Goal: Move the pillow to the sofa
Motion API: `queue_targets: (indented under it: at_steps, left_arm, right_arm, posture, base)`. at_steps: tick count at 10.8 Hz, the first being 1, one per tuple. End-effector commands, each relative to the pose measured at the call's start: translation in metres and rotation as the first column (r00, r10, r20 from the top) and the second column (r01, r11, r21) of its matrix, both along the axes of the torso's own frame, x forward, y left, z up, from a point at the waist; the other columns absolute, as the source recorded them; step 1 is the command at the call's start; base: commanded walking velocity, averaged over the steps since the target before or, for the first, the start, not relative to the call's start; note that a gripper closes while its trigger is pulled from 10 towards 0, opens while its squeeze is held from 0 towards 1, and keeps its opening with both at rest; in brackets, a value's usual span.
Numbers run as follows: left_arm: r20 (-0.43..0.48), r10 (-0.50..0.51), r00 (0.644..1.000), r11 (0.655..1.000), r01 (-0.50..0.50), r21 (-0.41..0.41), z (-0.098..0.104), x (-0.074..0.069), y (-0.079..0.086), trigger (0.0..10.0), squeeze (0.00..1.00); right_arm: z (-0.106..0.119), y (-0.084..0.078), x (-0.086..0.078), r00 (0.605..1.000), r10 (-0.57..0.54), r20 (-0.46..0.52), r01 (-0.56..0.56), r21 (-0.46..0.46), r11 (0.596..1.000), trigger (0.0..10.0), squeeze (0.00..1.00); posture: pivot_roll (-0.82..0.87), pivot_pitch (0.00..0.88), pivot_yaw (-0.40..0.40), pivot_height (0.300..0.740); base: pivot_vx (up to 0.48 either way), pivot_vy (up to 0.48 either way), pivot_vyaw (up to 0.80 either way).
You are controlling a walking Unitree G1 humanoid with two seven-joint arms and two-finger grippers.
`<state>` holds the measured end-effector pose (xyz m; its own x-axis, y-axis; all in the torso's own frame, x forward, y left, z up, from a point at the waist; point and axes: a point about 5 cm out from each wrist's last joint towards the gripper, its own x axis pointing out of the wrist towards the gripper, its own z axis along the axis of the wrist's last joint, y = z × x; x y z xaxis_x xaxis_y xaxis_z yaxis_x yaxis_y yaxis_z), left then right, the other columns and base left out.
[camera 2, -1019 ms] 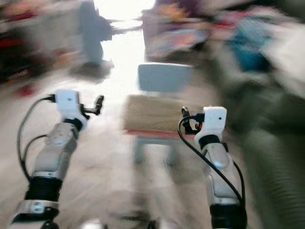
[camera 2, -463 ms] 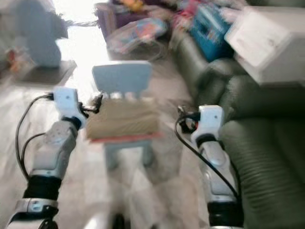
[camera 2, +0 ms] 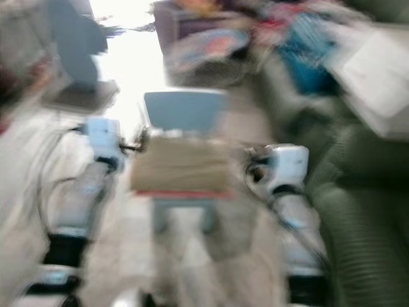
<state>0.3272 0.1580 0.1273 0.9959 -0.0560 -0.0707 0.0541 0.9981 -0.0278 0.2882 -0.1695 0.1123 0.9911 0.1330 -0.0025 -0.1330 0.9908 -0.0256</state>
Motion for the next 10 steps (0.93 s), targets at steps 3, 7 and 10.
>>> queue_targets:
  at_steps: [3, 7, 10]
  left_arm:
    - [0.034, -0.039, 0.999, 0.999, 0.039, 0.014, 0.005, 0.001, -0.020, 10.0, 0.00]
    - [0.041, -0.098, 0.994, 0.994, 0.099, -0.036, 0.009, 0.001, -0.023, 10.0, 0.00]
    - [0.050, -0.111, 0.993, 0.993, 0.113, -0.041, 0.010, 0.001, -0.024, 10.0, 0.00]
  right_arm:
    - [0.001, -0.013, -0.002, 0.999, -0.037, 0.003, 0.037, -0.021, 0.999, 10.0, 0.00]
    - [0.001, -0.015, 0.001, 0.998, -0.066, -0.008, 0.066, 0.001, 0.998, 10.0, 0.00]
    - [0.002, -0.015, 0.002, 0.998, -0.063, -0.002, 0.062, -0.005, 0.998, 10.0, 0.00]
  posture:
    - [-0.08, 0.042, -0.042, 0.740]
    - [-0.08, 0.056, -0.040, 0.740]
    - [-0.09, 0.065, -0.040, 0.740]
  base:
    - [0.080, 0.139, 0.24]
    - [0.000, 0.000, -0.20]
    - [0.177, 0.000, -0.27]
